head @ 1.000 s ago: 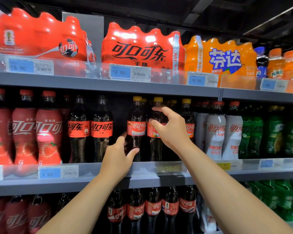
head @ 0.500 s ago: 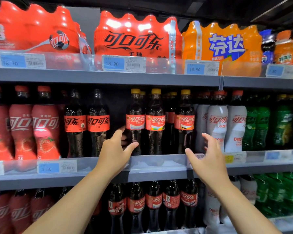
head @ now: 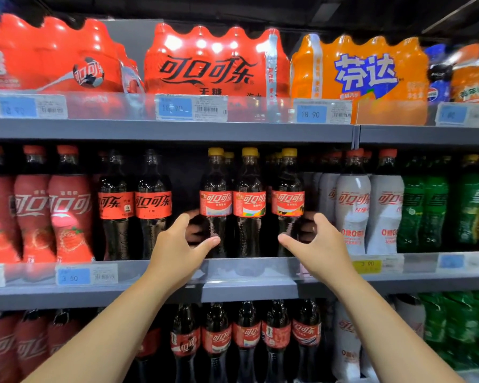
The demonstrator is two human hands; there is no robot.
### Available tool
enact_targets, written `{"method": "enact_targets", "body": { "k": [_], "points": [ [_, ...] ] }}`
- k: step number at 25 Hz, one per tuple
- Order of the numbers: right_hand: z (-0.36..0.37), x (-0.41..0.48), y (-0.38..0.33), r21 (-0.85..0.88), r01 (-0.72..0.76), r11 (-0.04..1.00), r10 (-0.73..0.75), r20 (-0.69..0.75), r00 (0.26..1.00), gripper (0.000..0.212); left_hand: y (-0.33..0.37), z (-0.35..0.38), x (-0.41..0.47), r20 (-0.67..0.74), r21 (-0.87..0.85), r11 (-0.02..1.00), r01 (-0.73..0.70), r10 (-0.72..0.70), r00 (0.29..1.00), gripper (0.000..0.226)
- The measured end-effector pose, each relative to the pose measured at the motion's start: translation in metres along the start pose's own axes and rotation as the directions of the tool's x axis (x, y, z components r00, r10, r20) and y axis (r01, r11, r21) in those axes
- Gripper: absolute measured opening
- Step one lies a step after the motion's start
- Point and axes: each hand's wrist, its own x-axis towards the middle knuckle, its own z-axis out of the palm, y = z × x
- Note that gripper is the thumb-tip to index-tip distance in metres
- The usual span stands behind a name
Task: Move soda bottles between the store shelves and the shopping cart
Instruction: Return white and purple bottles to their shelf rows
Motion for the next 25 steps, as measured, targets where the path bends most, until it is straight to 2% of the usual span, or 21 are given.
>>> {"method": "enact_targets", "body": {
  "k": [4, 15, 18, 21, 23, 25],
  "points": [
    [0.000, 0.001, 0.002, 0.077, 0.006, 0.997, -0.009, 0.038, 0.999, 0.045, 0.003, -0.001, 0.000, 0.011, -0.024, 1.000, 0.007, -0.006, 1.000, 0.057],
    [0.001, -0.004, 0.010, 0.082, 0.043, 0.996, -0.047, 0.044, 0.998, 0.051, 0.004, -0.002, -0.002, 0.007, 0.025, 1.000, -0.018, 0.018, 1.000, 0.058],
    [0.004, -0.018, 0.016, 0.149, 0.145, 0.978, -0.138, -0.056, 0.989, 0.058, 0.004, 0.002, -0.007, -0.027, 0.023, 0.997, -0.074, 0.074, 0.997, 0.061],
    [-0.007, -0.032, 0.022, 0.222, 0.236, 0.946, -0.198, -0.183, 0.963, 0.049, 0.003, 0.005, -0.008, -0.093, 0.039, 0.994, -0.104, 0.107, 0.990, 0.058],
    [-0.024, -0.037, 0.028, 0.169, 0.310, 0.936, -0.254, -0.284, 0.924, 0.041, 0.002, 0.009, -0.013, -0.142, 0.018, 0.989, -0.145, 0.146, 0.979, 0.054],
    [-0.044, -0.037, 0.032, 0.095, 0.323, 0.942, -0.269, -0.367, 0.891, 0.036, 0.003, 0.011, -0.015, -0.200, -0.069, 0.970, -0.235, 0.217, 0.955, 0.045]
  ]
}}
